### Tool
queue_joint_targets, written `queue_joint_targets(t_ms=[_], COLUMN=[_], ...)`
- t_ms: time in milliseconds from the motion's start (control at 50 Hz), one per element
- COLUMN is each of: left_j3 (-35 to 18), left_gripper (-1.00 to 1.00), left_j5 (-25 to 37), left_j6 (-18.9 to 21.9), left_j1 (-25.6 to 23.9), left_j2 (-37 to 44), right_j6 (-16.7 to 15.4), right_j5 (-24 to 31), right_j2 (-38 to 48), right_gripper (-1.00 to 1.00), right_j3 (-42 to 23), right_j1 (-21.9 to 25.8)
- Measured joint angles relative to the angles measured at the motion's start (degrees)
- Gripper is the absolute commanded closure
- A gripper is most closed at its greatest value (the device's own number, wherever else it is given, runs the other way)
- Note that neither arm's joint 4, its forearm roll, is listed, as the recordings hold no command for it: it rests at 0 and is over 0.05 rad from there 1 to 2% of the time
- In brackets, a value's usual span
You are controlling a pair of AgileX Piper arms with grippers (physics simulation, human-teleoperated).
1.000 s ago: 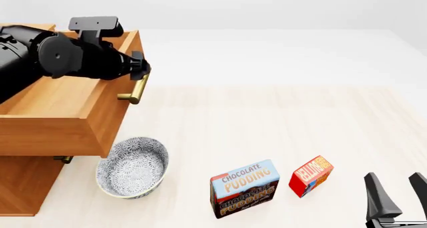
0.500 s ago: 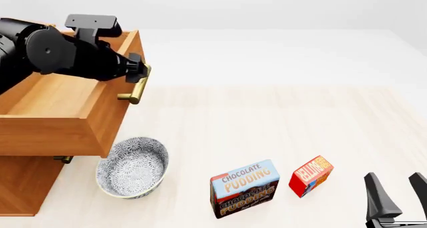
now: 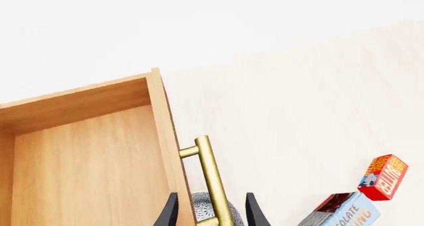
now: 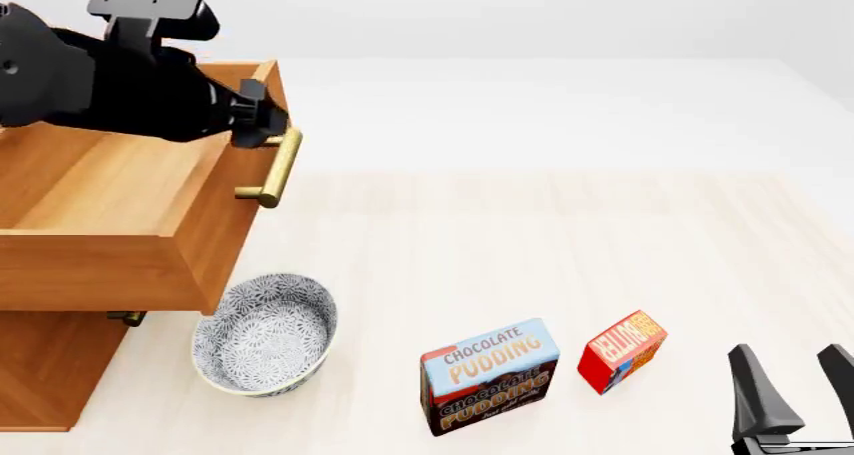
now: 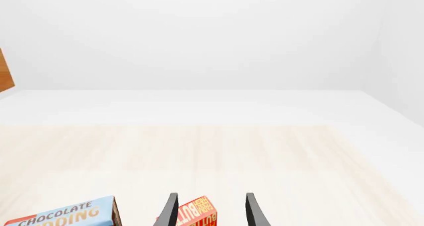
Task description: Put the butter at the back in the top drawer of the cabinet and close it.
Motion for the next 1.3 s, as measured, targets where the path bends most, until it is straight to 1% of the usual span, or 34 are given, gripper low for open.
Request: queue_joint_targets(t_ms=[320, 540, 820, 1300], left_j3=[-4.69, -7.16, -7.77, -9.23], left_gripper=[-1.0, -1.0, -1.0, -1.0], left_j5=[2.61, 3.47, 2.33, -1.81], left_j6=[2.55, 4.39, 5.62, 5.86], left_j1=[-3.15, -5.54, -7.9, -15.66], left_j2=[-2.26, -2.14, -0.14, 8.68], right_j6=[0.0, 0.0, 0.0, 0.0], right_j5=[0.0, 0.0, 0.0, 0.0], right_j2=[0.0, 0.0, 0.0, 0.0], right_gripper=[-1.0, -1.0, -1.0, -1.0], right_j3=[0.0, 0.0, 0.0, 0.0], right_j1=[0.0, 0.0, 0.0, 0.0])
